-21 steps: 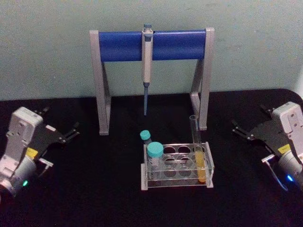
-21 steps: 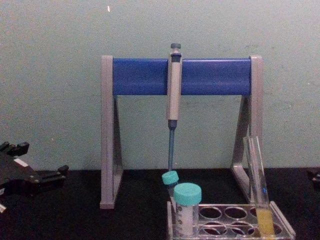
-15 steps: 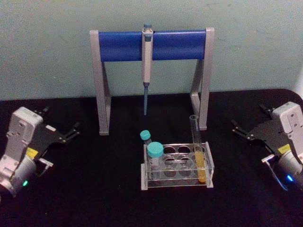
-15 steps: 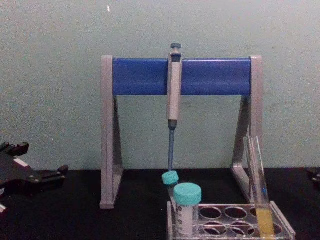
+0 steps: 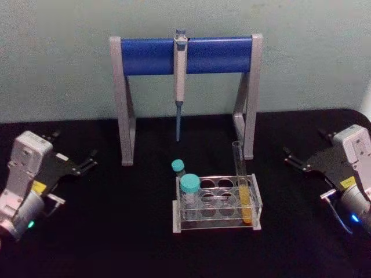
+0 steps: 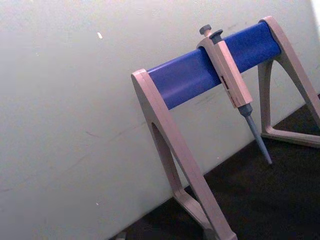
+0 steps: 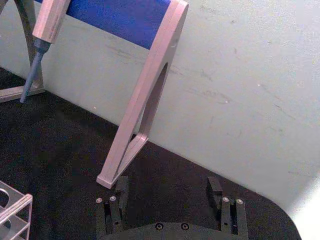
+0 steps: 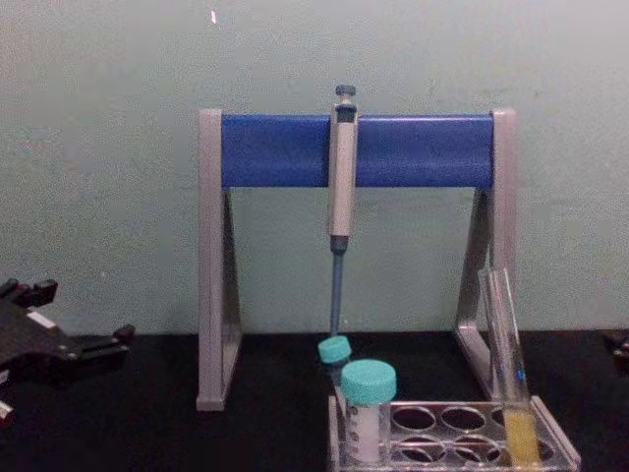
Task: Pick up the test tube from the test tube rack, shake it, then place it back into the test tube rack.
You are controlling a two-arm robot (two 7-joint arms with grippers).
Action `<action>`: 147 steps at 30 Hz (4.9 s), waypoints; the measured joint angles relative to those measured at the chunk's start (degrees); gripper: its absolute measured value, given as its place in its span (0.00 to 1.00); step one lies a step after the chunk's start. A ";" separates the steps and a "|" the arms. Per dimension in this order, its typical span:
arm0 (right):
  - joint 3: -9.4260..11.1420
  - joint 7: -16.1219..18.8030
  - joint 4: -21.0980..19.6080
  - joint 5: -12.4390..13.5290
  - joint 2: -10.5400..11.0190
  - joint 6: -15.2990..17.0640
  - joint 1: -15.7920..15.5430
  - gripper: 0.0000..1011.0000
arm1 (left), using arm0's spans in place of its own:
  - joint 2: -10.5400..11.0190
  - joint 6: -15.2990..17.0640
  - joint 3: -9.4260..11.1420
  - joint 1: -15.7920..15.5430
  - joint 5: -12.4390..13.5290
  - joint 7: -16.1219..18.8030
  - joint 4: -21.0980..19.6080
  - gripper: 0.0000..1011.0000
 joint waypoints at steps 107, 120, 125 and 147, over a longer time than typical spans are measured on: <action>3.95 29.58 -7.86 12.28 -4.04 11.30 -0.10 0.99 | 0.00 0.00 0.00 0.00 0.00 0.00 0.00 0.99; 3.91 29.46 -8.16 12.53 -3.88 12.42 0.22 0.99 | 0.00 0.00 0.00 0.00 0.00 0.00 0.00 0.99; 3.97 29.33 -8.27 12.68 -3.90 12.48 0.22 0.99 | 0.00 0.00 0.00 0.00 0.00 0.00 0.00 0.99; 3.97 29.36 -8.22 12.69 -3.90 12.41 0.16 0.99 | 0.00 0.00 0.00 0.00 0.00 0.00 0.00 0.99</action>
